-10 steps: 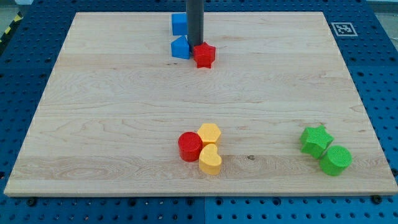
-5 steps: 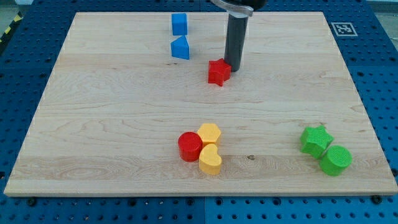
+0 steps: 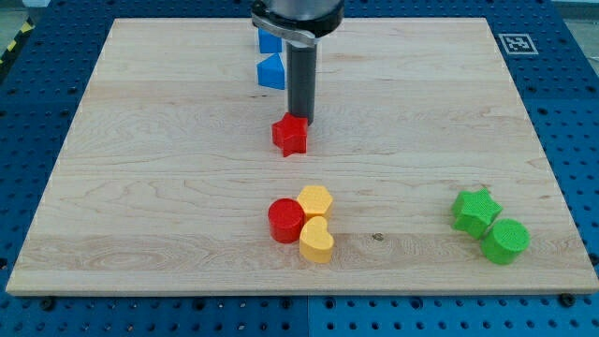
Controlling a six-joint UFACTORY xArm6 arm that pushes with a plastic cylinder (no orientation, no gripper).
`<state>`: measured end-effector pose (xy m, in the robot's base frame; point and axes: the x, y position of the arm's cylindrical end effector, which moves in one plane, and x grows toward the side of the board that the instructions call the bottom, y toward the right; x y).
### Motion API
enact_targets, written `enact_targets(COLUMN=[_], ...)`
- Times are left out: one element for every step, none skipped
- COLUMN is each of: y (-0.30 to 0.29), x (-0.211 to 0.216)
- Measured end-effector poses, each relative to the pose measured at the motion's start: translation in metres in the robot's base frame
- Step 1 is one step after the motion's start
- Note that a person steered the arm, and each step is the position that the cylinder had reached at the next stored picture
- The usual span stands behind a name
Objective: Push the red star above the red circle
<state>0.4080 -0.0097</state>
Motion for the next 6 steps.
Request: enact_targets(y=[-0.018, -0.021, -0.023, -0.028, -0.037, -0.074], x=[0.013, 0.042, 0.066, 0.07, 0.025, -0.033])
